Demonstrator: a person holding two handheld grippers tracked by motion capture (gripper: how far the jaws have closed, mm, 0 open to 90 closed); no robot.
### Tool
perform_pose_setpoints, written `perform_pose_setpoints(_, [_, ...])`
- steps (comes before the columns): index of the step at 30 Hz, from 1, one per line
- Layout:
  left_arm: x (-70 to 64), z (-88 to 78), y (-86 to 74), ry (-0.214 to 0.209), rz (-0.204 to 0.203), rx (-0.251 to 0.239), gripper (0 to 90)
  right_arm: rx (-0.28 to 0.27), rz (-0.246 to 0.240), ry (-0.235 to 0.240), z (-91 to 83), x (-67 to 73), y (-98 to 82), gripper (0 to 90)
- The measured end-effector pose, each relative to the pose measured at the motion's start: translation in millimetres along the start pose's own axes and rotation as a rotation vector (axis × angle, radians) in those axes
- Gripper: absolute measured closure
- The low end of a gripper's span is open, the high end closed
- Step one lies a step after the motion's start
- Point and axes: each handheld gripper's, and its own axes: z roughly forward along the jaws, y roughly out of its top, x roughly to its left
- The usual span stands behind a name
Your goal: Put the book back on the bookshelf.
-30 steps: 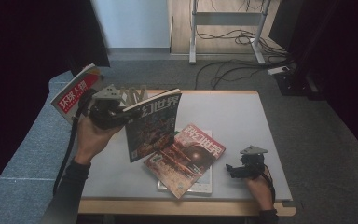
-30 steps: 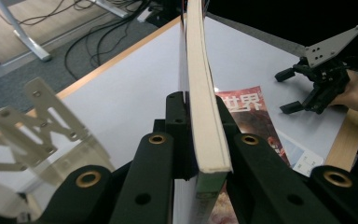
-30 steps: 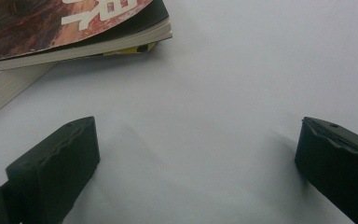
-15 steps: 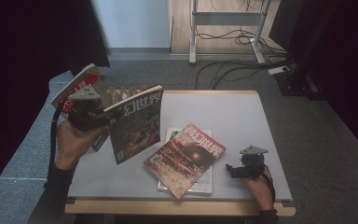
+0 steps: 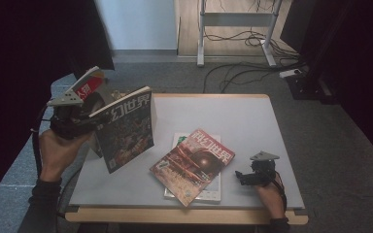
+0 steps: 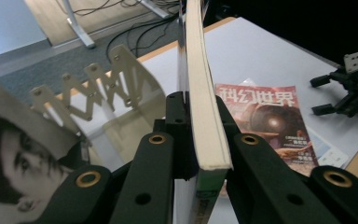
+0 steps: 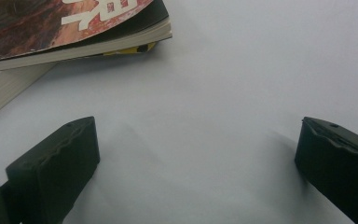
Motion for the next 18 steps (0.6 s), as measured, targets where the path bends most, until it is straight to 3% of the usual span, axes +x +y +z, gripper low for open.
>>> perform_pose_setpoints(18, [27.5,-13.6,-16.1,0.102,-0.062,0.013,82.8,-0.001,0.0,-0.001,0.0,0.1,-0.1,0.0])
